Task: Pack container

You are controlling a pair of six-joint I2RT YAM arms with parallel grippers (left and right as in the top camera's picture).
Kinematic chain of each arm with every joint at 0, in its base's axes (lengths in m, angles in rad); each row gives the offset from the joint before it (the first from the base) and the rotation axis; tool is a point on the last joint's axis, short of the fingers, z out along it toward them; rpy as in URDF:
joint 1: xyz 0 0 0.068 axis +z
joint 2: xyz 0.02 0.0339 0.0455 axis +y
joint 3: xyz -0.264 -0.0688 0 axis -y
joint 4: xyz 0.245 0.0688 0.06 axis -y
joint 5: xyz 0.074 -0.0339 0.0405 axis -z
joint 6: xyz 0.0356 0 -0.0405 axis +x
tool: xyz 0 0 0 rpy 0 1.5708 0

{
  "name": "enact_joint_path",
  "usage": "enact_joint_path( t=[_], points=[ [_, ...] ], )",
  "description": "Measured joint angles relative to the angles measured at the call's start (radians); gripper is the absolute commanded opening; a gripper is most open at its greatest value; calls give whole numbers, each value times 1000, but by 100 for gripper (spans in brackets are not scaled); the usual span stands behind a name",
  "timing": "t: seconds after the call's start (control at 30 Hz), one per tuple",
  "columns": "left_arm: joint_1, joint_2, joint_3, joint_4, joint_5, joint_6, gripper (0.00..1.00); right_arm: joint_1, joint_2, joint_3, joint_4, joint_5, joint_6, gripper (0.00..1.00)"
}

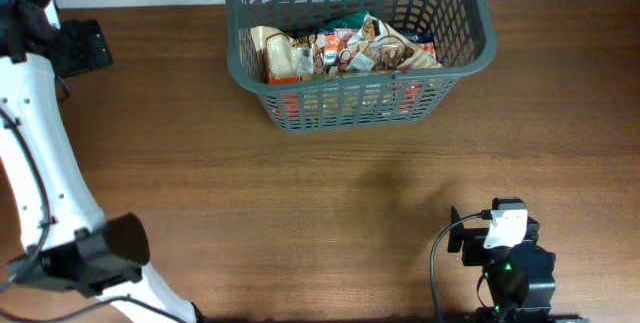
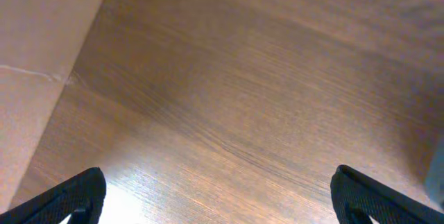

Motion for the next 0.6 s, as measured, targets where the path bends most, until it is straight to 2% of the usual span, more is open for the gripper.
enact_joint_path(
  t=[0.17,0.33,0.47,0.6],
  points=[
    [-29,-175,-93,2,-1,0,99,0,0,0,0,0,0,99],
    [-129,-422,-302,55,-1,0,99,0,0,0,0,0,0,99],
    [-247,-605,-539,241,0,0,99,0,-1,0,2,0,0,99],
    [-374,-786,-860,594,6,-1,99,0,-2,0,3,0,0,99]
  ],
)
